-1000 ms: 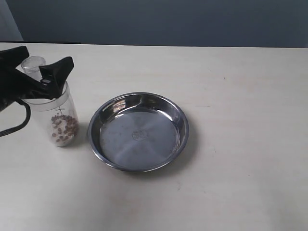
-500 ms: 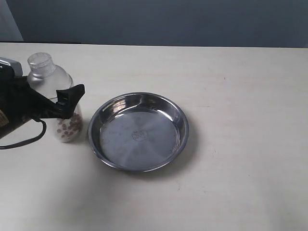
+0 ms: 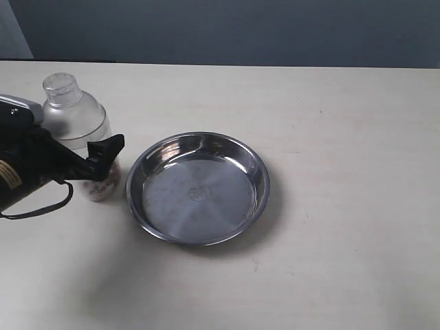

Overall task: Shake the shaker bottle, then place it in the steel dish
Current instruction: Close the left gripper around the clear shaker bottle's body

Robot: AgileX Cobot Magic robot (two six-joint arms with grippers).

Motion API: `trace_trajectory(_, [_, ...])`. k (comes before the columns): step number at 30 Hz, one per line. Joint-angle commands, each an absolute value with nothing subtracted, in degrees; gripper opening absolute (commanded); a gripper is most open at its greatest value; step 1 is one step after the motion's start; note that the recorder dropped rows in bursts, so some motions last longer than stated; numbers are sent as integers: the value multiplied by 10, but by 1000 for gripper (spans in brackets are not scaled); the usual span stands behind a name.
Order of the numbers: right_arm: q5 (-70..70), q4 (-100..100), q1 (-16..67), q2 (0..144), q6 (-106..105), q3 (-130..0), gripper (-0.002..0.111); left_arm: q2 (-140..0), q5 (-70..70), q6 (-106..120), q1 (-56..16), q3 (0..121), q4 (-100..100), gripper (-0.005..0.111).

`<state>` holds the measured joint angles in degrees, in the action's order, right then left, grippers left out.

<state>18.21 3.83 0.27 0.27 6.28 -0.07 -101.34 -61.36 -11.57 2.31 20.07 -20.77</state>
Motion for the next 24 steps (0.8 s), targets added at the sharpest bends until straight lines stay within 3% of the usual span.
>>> trace_trajectory(1, [175,38,0,0,62,0,-1,-1017,-611,-113,24,197,-180,104])
trace_trajectory(6, [175,38,0,0,62,0,-1,-1017,-604,-114,24,197,-176,95])
trace_trajectory(11, [175,38,0,0,62,0,-1,-1024,-609,-132,24,197,-174,77])
trace_trajectory(19, [175,38,0,0,62,0,-1,-1053,-624,-141,24,197,-168,73])
trace_trajectory(24, [175,38,0,0,62,0,-1,-1053,-628,-139,24,197,-205,42])
